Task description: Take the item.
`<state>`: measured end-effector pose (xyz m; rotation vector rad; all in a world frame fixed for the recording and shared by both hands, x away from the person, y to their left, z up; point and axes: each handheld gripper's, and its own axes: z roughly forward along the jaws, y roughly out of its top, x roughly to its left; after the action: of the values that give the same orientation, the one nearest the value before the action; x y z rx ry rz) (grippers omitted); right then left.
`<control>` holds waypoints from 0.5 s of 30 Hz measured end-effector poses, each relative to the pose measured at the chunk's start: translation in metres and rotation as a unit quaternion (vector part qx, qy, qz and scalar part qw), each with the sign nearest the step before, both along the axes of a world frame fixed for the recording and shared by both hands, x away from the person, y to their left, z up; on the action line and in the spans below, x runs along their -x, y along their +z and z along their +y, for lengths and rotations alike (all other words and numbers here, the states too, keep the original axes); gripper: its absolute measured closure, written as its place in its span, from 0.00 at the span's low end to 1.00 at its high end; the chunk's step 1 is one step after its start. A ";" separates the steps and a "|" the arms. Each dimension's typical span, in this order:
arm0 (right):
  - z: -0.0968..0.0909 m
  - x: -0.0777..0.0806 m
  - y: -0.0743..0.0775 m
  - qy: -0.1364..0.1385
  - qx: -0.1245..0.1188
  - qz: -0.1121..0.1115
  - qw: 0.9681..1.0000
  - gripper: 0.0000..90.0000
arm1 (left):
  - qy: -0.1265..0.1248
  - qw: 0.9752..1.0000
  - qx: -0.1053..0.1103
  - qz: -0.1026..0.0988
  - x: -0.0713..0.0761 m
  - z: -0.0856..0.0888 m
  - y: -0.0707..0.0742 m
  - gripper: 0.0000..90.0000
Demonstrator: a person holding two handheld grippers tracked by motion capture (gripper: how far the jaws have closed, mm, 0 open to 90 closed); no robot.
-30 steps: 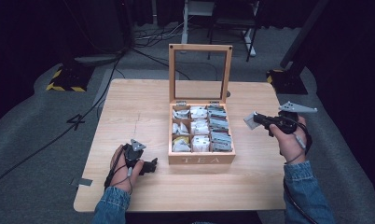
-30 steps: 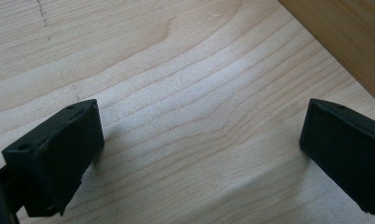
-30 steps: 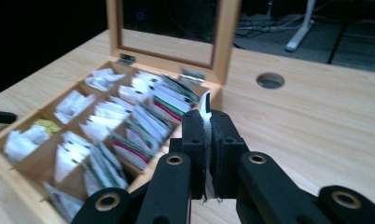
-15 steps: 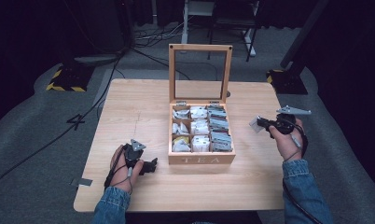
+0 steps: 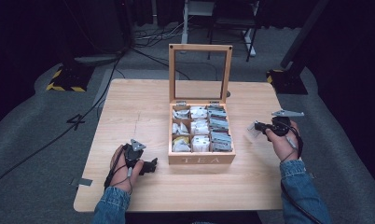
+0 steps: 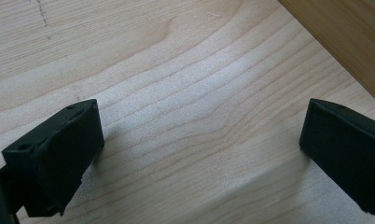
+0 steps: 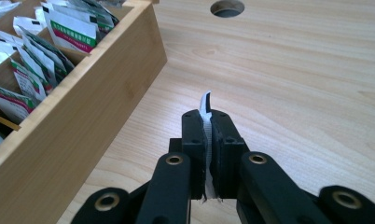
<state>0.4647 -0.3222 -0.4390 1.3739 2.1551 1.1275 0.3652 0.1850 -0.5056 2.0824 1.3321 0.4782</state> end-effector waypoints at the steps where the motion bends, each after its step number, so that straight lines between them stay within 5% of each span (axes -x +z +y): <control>1: 0.000 0.000 -0.001 -0.001 -0.001 0.004 1.000 0.96 | 0.000 1.000 0.000 0.000 0.000 0.000 0.000 0.00; 15: -0.006 -0.006 -0.015 -0.019 -0.008 0.043 0.999 0.92 | 0.000 1.000 0.000 0.000 0.000 0.000 0.000 0.00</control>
<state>0.4702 -0.3281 -0.4538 1.4898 2.1724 1.0939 0.3652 0.1850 -0.5056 2.0826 1.3320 0.4782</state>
